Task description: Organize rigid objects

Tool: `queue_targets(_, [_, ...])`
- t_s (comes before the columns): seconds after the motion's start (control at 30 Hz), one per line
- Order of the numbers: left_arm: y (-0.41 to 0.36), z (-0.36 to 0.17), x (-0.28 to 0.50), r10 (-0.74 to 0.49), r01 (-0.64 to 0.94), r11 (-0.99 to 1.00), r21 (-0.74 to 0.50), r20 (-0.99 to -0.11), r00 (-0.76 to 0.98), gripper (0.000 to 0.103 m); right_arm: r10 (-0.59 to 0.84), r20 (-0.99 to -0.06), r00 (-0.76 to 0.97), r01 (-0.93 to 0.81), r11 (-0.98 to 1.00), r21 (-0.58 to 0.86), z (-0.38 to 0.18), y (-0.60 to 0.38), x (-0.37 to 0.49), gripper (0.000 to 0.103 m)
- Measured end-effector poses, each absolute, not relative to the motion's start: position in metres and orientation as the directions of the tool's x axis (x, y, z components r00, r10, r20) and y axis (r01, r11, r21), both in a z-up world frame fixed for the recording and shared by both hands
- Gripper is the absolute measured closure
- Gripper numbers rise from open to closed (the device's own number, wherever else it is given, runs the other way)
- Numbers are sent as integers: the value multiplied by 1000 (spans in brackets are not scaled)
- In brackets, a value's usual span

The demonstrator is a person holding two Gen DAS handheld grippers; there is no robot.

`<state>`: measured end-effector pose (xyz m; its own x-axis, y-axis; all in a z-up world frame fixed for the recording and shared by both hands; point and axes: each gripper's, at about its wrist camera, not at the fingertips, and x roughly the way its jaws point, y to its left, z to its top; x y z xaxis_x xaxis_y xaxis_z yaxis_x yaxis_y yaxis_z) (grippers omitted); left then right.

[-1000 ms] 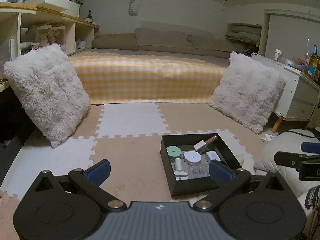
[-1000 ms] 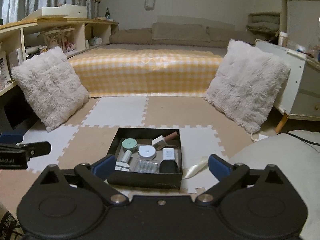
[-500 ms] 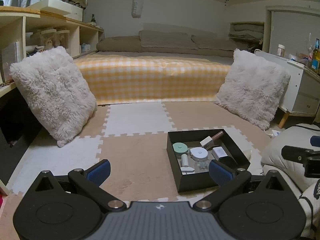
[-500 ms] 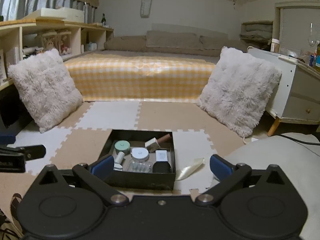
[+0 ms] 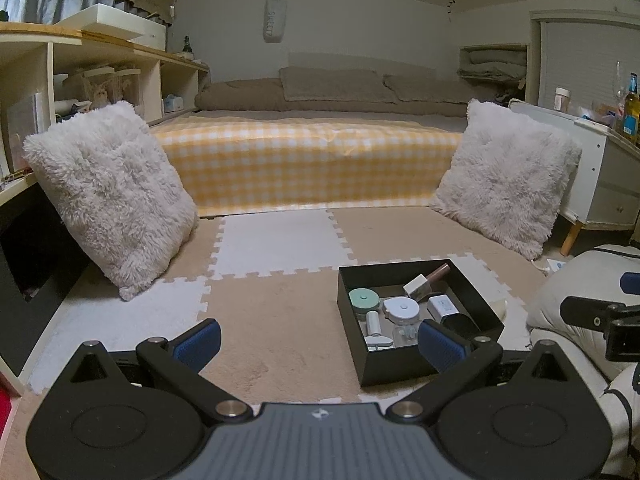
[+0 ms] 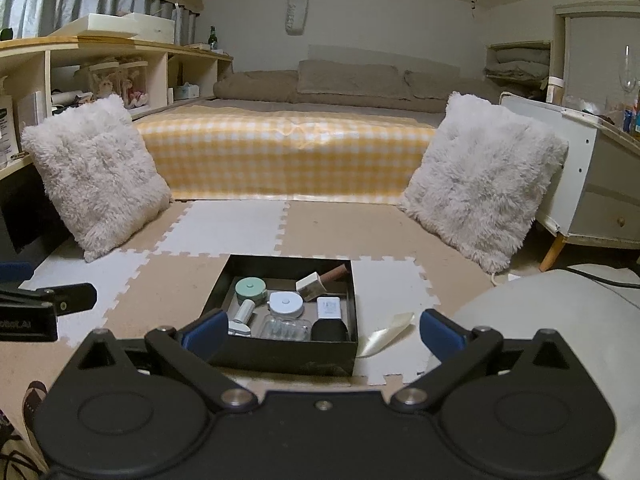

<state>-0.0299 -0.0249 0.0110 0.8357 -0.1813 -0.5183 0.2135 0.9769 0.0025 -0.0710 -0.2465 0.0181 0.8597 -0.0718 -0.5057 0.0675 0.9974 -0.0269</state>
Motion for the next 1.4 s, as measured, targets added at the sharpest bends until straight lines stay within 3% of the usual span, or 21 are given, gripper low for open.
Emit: queue_targets(1.4, [-24, 11, -31, -188, 222, 975, 3, -520, 833, 0, -70, -503, 861, 71, 997, -17, 18, -247, -73, 0])
